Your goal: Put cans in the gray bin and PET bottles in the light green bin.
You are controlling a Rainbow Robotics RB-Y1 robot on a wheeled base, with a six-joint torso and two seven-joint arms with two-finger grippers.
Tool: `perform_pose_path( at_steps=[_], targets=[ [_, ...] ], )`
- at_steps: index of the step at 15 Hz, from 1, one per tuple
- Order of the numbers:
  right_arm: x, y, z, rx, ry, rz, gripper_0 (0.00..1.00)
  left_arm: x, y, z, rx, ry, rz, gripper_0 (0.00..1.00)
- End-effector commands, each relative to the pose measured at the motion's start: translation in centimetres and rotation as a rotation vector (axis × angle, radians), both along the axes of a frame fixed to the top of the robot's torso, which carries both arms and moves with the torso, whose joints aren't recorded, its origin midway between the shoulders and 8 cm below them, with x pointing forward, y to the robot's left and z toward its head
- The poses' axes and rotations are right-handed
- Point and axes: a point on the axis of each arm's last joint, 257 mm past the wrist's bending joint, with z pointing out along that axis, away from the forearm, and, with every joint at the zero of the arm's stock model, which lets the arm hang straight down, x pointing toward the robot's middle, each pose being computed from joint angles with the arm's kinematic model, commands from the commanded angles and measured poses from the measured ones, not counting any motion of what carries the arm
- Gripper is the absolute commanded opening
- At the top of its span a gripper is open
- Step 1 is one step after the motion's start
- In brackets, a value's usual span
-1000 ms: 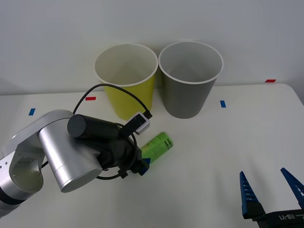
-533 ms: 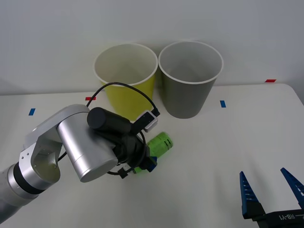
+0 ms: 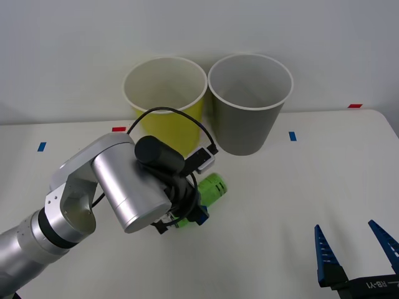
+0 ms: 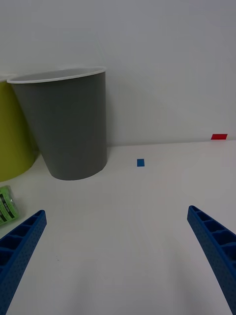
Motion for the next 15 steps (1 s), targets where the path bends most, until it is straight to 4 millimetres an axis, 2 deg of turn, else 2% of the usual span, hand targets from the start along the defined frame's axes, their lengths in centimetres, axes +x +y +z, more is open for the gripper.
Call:
perform_pose_path(
  at_steps=[1,3,6,15],
  targets=[
    [0.0,0.0,0.0,0.000,0.000,0.000,1.00,0.5,-0.7,-0.7,0.057,-0.015,-0.022,1.00],
    [0.0,0.0,0.0,0.000,0.000,0.000,1.00,0.4,-0.8,-1.2,0.086,0.005,-0.018,1.00],
    [0.0,0.0,0.0,0.000,0.000,0.000,1.00,-0.3,-1.0,-0.8,0.143,0.039,-0.009,0.98],
    [0.0,0.0,0.0,0.000,0.000,0.000,1.00,0.8,-2.6,-1.6,0.200,0.053,-0.032,0.95]
  ],
)
